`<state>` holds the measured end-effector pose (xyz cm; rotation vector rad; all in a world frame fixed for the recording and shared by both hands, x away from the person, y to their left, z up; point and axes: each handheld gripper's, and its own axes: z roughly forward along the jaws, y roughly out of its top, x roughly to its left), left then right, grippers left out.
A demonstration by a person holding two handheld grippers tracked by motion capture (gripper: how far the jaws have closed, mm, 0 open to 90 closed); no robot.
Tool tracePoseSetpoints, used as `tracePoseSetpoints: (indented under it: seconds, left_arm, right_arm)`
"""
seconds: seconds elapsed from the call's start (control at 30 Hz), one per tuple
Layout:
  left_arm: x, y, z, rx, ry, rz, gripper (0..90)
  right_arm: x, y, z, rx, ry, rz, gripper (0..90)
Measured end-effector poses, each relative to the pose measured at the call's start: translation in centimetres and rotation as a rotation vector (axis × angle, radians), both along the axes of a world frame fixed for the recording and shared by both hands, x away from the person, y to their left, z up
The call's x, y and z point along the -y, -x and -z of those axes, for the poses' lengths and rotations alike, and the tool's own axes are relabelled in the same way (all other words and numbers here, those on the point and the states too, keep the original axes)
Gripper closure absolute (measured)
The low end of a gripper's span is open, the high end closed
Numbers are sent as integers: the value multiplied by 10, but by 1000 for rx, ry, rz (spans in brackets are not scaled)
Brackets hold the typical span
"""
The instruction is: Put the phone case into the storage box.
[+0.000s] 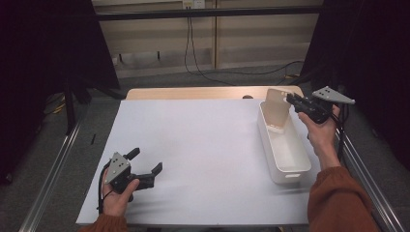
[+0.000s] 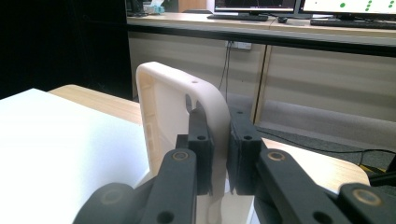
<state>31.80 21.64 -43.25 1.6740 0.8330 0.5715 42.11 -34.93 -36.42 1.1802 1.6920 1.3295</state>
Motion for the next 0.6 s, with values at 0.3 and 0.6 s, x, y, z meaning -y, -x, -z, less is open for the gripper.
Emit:
tracePoseSetpoints:
  seconds: [0.3,0.6]
  left_arm:
    - [0,0,0,1,0,2,24]
    - [0,0,0,4,-5,1,24]
  right_arm:
    - [1,-6,5,6,1,8,816]
    - [1,-14,5,10,10,14,815]
